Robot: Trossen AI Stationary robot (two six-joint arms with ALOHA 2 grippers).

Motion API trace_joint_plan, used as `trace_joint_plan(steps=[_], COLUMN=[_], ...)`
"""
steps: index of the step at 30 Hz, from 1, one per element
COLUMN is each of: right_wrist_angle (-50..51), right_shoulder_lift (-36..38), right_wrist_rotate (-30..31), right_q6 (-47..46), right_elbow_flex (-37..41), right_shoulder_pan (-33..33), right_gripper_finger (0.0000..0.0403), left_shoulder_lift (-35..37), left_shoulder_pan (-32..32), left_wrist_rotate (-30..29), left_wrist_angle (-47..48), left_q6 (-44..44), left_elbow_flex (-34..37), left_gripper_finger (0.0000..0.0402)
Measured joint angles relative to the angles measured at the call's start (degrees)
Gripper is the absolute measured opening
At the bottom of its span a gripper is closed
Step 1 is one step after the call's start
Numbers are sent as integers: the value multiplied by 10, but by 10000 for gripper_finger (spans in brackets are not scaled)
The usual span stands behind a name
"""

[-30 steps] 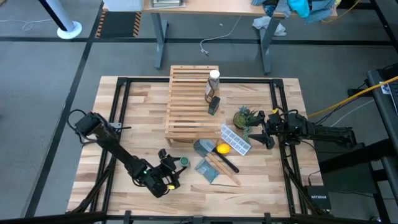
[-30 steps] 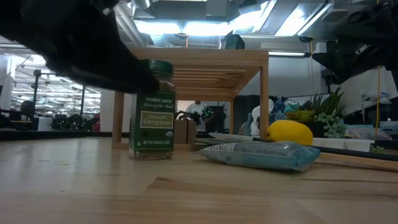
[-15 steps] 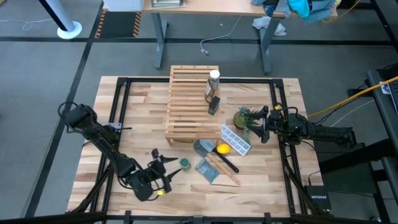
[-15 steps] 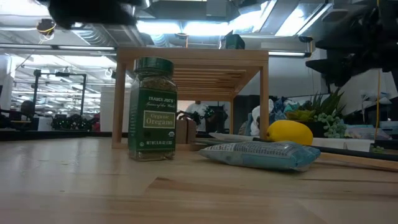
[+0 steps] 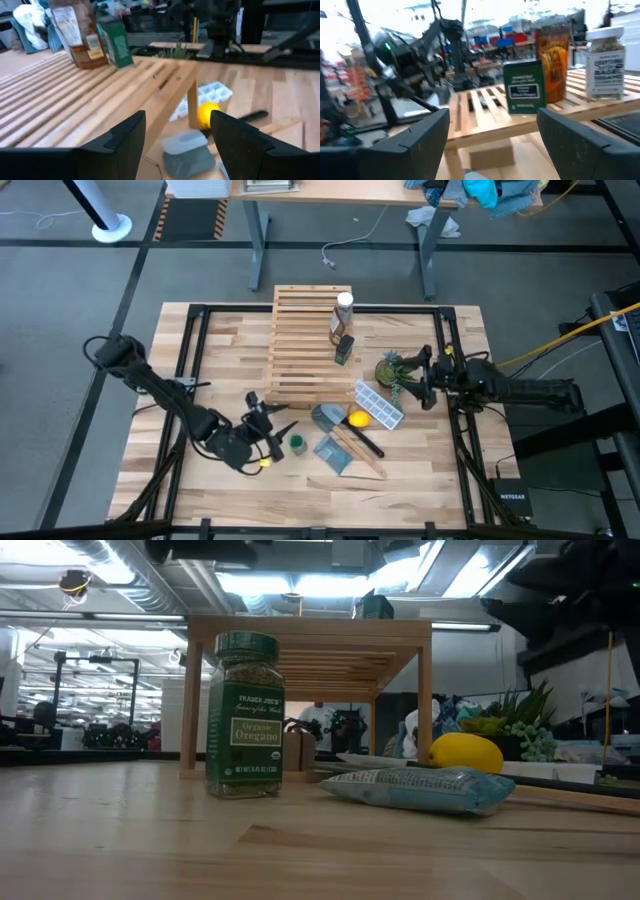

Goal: Shelf spices
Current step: Remove the dark green seasoning can from the shelf

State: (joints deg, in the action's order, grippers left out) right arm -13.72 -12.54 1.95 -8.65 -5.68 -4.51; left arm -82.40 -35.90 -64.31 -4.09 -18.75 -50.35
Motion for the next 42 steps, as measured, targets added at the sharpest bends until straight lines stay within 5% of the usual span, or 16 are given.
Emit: trace_joint_plan(steps=[19, 29, 33, 42], right_wrist_angle=[-86, -89, -102, -156], right_shoulder_lift=[-432, -486, -504, -534], right_wrist_rotate=[50, -35, -126, -155], right_q6=[151, 134, 119, 115], right_elbow_flex=[-197, -218, -218, -219], right_shoulder_pan=[-30, -133, -155, -154], right_gripper_finger=[307, 307, 307, 307], left_shoulder_lift=[9, -17, -35, -80], left_shoulder_pan=[91, 103, 119, 185], left_wrist_rotate=[68, 79, 81, 153], left_wrist_angle=[0, -5, -53, -182], left_q6=[-7, -13, 7, 74], left_elbow_flex=[0, 0, 0, 0], left_gripper_finger=[217, 217, 217, 217])
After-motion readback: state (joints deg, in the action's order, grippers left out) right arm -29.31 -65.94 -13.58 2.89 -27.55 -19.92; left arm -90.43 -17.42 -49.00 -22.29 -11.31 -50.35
